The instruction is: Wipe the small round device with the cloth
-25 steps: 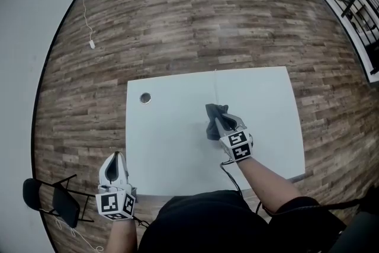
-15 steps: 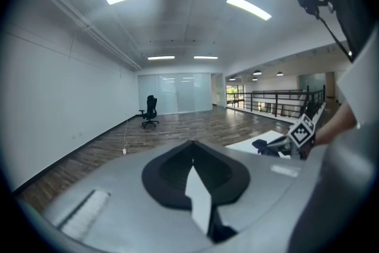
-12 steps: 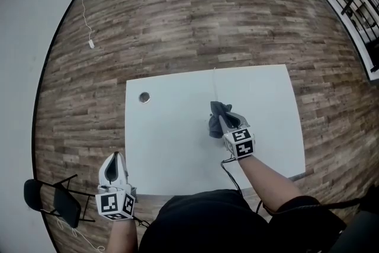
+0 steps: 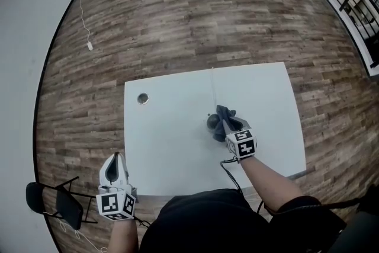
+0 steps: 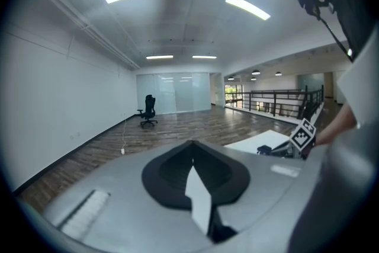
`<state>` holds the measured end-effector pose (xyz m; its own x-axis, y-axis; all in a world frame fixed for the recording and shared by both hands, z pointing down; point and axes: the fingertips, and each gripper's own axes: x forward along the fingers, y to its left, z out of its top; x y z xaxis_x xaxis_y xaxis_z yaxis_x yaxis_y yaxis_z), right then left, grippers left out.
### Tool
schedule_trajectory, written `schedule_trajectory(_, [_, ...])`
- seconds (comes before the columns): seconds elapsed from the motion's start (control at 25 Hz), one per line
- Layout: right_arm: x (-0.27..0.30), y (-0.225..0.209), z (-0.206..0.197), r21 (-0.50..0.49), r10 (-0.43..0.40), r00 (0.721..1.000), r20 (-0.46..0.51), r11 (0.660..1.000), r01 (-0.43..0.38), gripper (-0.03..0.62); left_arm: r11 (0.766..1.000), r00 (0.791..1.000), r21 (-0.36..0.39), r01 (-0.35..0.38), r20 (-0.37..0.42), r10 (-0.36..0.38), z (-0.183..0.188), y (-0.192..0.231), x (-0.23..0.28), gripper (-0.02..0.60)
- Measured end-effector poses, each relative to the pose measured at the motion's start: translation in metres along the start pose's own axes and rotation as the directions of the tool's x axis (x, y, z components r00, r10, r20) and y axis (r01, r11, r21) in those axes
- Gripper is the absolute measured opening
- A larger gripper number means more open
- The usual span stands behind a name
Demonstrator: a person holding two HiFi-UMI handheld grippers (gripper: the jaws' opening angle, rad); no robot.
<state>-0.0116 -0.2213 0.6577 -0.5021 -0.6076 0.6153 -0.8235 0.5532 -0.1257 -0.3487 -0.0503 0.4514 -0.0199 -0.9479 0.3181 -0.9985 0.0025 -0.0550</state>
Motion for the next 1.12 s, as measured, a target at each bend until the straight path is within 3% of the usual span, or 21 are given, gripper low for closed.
schedule_trajectory(0.32, [0.001, 0.005, -0.024, 0.056, 0.017, 0.999, -0.05, 0.998, -0.015, 0.054, 1.0, 1.0, 0.006, 0.001, -0.003, -0.001, -0.001, 0.001, -0.002, 0.008])
schedule_trajectory(0.48, [-0.008, -0.005, -0.013, 0.075, -0.016, 1.0, -0.006, 0.997, 0.016, 0.054, 1.0, 1.0, 0.003, -0.002, 0.0, 0.002, -0.002, 0.002, -0.003, 0.008])
schedule_trajectory(0.84, [-0.032, 0.013, 0.076, -0.117, -0.005, 0.982, 0.187, 0.993, 0.028, 0.054, 1.0, 1.0, -0.008, -0.008, 0.025, 0.008, -0.003, 0.002, -0.008, 0.008])
schedule_trajectory(0.96, [-0.025, 0.027, 0.083, -0.183, 0.027, 0.982, 0.186, 0.983, 0.008, 0.054, 1.0, 1.0, -0.016, -0.016, 0.025, 0.016, -0.005, 0.004, -0.012, 0.008])
schedule_trajectory(1.12, [-0.001, 0.045, 0.063, -0.193, 0.075, 0.993, 0.091, 0.98, -0.056, 0.054, 0.999, 0.999, -0.018, -0.045, 0.022, 0.045, -0.006, 0.016, -0.022, 0.008])
